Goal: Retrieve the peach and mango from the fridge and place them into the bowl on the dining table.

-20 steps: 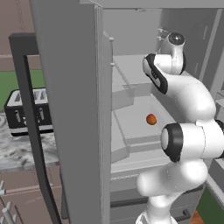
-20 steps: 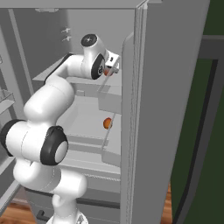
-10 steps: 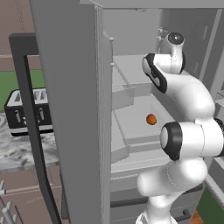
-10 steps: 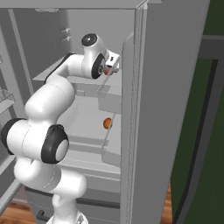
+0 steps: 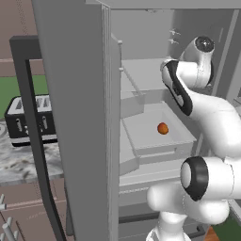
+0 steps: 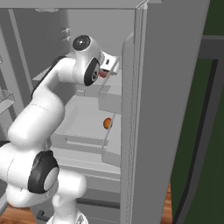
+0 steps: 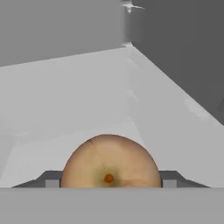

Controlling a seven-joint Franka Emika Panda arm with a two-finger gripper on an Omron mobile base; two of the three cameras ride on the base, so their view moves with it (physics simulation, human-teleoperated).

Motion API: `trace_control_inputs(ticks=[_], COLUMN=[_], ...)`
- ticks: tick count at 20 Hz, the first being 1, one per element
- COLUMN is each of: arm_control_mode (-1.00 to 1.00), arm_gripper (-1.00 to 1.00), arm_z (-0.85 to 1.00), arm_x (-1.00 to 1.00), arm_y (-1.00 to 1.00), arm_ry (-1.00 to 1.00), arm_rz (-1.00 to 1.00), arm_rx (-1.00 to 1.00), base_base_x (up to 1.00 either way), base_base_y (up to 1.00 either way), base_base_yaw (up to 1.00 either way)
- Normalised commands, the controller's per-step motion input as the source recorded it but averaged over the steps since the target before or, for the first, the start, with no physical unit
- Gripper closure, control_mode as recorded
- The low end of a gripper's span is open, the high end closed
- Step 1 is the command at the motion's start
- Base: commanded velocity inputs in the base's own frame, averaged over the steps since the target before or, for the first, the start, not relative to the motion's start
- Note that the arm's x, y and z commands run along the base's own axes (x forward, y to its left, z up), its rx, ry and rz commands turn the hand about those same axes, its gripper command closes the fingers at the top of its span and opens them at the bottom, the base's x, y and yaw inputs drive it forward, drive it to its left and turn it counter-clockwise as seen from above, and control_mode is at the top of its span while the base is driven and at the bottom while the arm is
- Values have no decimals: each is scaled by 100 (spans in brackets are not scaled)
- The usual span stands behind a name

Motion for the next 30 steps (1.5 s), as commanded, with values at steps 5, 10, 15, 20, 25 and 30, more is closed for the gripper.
trace_control_inputs(ticks=[5,10,15,20,25,30], arm_control_mode=[-100,-100,-100,-100,-100,-100], arm_gripper=[100,100,100,100,100,100], arm_z=[10,20,26,3,0,0], arm_x=[-100,-100,-100,-100,-100,-97], arm_y=[3,29,42,24,0,0], arm_ry=[-27,-12,-1,-1,-6,-11], arm_rz=[6,16,22,17,6,0], arm_rx=[0,0,0,0,-2,-4], base_base_x=[0,0,0,0,0,0], base_base_y=[0,0,0,0,0,0], base_base_yaw=[0,0,0,0,0,0])
